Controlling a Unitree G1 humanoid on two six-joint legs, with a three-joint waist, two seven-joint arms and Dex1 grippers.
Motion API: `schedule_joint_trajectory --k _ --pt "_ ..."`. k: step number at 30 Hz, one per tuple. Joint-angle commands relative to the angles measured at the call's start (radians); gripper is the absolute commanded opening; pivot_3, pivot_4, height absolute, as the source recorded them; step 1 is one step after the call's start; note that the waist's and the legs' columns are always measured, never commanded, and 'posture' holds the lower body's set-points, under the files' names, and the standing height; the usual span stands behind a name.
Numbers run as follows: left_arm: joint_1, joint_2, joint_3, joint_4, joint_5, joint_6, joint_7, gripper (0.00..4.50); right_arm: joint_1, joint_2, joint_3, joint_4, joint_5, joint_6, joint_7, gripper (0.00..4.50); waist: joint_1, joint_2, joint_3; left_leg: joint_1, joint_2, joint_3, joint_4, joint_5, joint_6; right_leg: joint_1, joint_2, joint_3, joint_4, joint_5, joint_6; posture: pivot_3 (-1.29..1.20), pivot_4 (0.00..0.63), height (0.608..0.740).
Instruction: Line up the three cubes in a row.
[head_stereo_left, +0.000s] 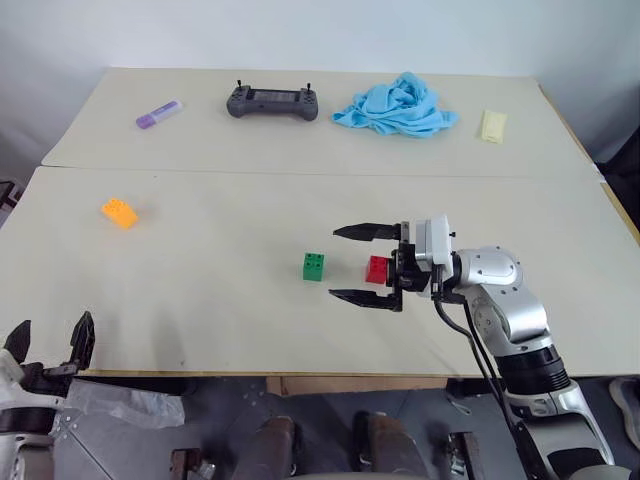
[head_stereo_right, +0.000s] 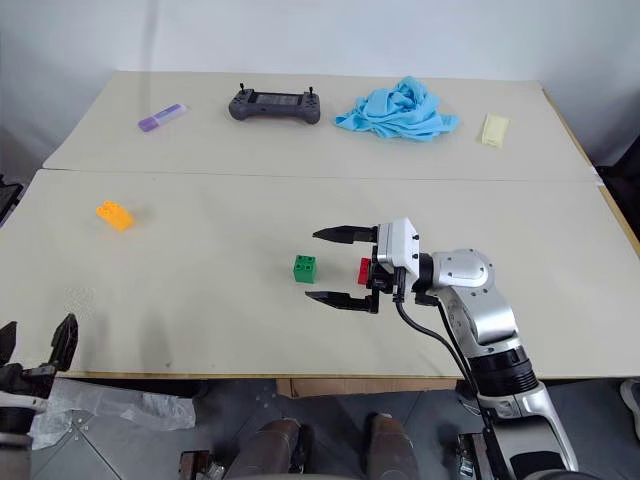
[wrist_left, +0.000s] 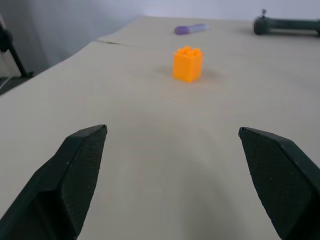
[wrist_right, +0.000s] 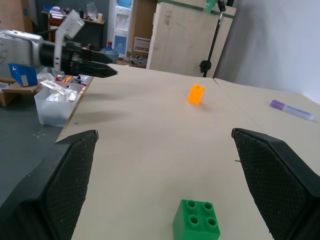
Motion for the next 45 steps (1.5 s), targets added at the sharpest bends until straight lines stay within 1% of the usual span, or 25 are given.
schedule_joint_trajectory --k 1,4,5,8,10,11,13,14,16,17,20,27,33,38,42,43,45 --pt "-0.125 0.086 -0.085 -0.012 0.034 0.069 0.055 4.48 -0.006 0.007 -0.014 -0.015 0.016 -0.014 0.003 4.5 -0.002 -0.001 -0.001 0.0 0.0 0.0 0.0 0.0 0.0 0.0 0.0 0.0 0.001 0.0 0.0 0.0 0.15 0.74" --pt "-0.273 0.173 -0.115 0.108 0.087 0.12 0.123 4.48 -0.005 0.01 -0.013 -0.014 0.005 -0.023 0.002 4.5 -0.008 -0.001 -0.001 0.0 0.0 0.0 0.0 0.0 -0.001 -0.001 0.001 0.0 0.006 0.0 0.0 0.0 0.15 0.74" --pt "-0.33 0.205 -0.126 0.176 0.11 0.14 0.148 4.48 -0.005 0.01 -0.014 -0.013 0.001 -0.026 -0.001 4.5 -0.013 -0.001 -0.001 0.0 0.0 0.001 0.0 0.0 -0.001 -0.003 0.001 0.0 0.008 0.0 -0.001 0.0 0.15 0.74" --pt "-0.482 0.253 -0.151 0.347 0.163 0.176 0.244 4.48 0.0 0.007 -0.018 -0.013 -0.008 -0.036 -0.009 4.5 -0.027 -0.001 -0.001 -0.001 -0.001 0.003 -0.001 0.0 -0.001 -0.008 0.003 0.0 0.012 0.0 -0.001 0.0 0.15 0.74" --pt "-0.553 0.255 -0.159 0.41 0.189 0.181 0.307 4.48 0.006 0.005 -0.021 -0.015 -0.013 -0.04 -0.014 4.5 -0.032 -0.001 -0.001 -0.002 -0.001 0.004 -0.001 0.0 -0.001 -0.01 0.003 -0.004 0.013 0.0 -0.001 0.0 0.15 0.74" --pt "-0.594 0.241 -0.159 0.432 0.188 0.189 0.342 4.48 0.011 0.002 -0.023 -0.02 -0.016 -0.043 -0.018 4.5 -0.033 -0.001 -0.001 -0.002 -0.001 0.005 -0.001 0.0 -0.001 -0.01 0.002 -0.006 0.013 0.0 -0.001 0.0 0.15 0.74" --pt "-0.667 0.194 -0.158 0.458 0.201 0.186 0.446 4.48 0.021 0.001 -0.034 -0.031 -0.022 -0.047 -0.041 4.5 -0.029 -0.002 -0.002 -0.002 -0.001 0.004 -0.001 0.0 -0.001 -0.01 0.002 -0.009 0.013 0.0 -0.001 0.0 0.15 0.74" --pt "-0.703 0.144 -0.14 0.458 0.177 0.192 0.509 4.48 0.031 -0.003 -0.037 -0.038 -0.028 -0.049 -0.048 4.5 -0.027 -0.003 -0.002 -0.002 -0.001 0.004 0.0 0.0 -0.001 -0.01 0.001 -0.01 0.013 0.0 -0.001 0.0 0.15 0.74" --pt "-0.743 0.089 -0.121 0.459 0.154 0.204 0.579 4.48 0.041 -0.008 -0.039 -0.047 -0.031 -0.047 -0.055 4.5 -0.02 -0.003 -0.002 -0.003 -0.003 0.003 0.001 0.0 -0.001 -0.009 0.001 -0.011 0.014 0.0 0.0 0.0 0.15 0.74" --pt "-0.754 0.081 -0.13 0.466 0.162 0.212 0.589 4.48 0.044 -0.01 -0.039 -0.054 -0.027 -0.04 -0.056 4.5 -0.02 -0.003 -0.002 -0.003 -0.003 0.003 0.001 0.0 -0.001 -0.009 0.001 -0.011 0.014 0.0 0.0 0.0 0.15 0.74" --pt "-0.8 0.099 -0.184 0.553 0.236 0.209 0.624 4.48 0.047 -0.013 -0.036 -0.063 -0.021 -0.028 -0.058 4.5 -0.022 -0.003 -0.002 -0.003 -0.003 0.003 0.002 0.0 -0.001 -0.009 0.001 -0.011 0.013 0.0 0.0 0.0 0.15 0.74" --pt "-0.954 0.085 -0.218 0.74 0.297 0.18 0.78 4.48 0.043 -0.011 -0.027 -0.068 -0.019 -0.02 -0.067 4.5 -0.022 -0.003 -0.002 -0.003 -0.003 0.004 0.002 0.001 -0.002 -0.009 0.002 -0.012 0.014 0.0 0.0 0.0 0.15 0.74" --pt "-1.035 0.111 -0.238 0.874 0.327 0.143 0.834 4.48 0.053 -0.015 -0.031 -0.074 -0.021 -0.018 -0.079 4.5 -0.021 -0.003 -0.002 -0.003 -0.004 0.004 0.002 0.001 -0.002 -0.009 0.002 -0.013 0.014 0.0 0.0 0.0 0.15 0.74" --pt "-1.096 0.152 -0.267 0.991 0.362 0.113 0.867 4.48 0.07 -0.016 -0.032 -0.087 -0.021 -0.012 -0.094 4.5 -0.021 -0.003 -0.002 -0.003 -0.004 0.004 0.002 0.001 -0.002 -0.01 0.002 -0.014 0.014 0.0 0.0 0.0 0.15 0.74" --pt "-1.118 0.175 -0.292 1.036 0.384 0.083 0.877 4.48 0.08 -0.02 -0.035 -0.092 -0.025 -0.012 -0.104 4.5 -0.021 -0.003 -0.002 -0.003 -0.004 0.004 0.002 0.001 -0.002 -0.01 0.002 -0.014 0.014 0.0 0.0 0.0 0.15 0.74" --pt "-1.12 0.175 -0.29 1.04 0.377 0.085 0.874 4.09 0.081 -0.022 -0.036 -0.092 -0.025 -0.013 -0.105 4.5 -0.021 -0.003 -0.002 -0.003 -0.004 0.004 0.002 0.001 -0.002 -0.01 0.002 -0.014 0.015 0.0 0.0 0.0 0.15 0.74" --pt "-1.122 0.173 -0.282 1.045 0.366 0.101 0.879 3.57 0.082 -0.023 -0.036 -0.091 -0.027 -0.014 -0.109 4.5 -0.021 -0.003 -0.002 -0.003 -0.004 0.004 0.002 0.001 -0.002 -0.009 0.001 -0.014 0.015 0.0 0.0 0.0 0.15 0.74"
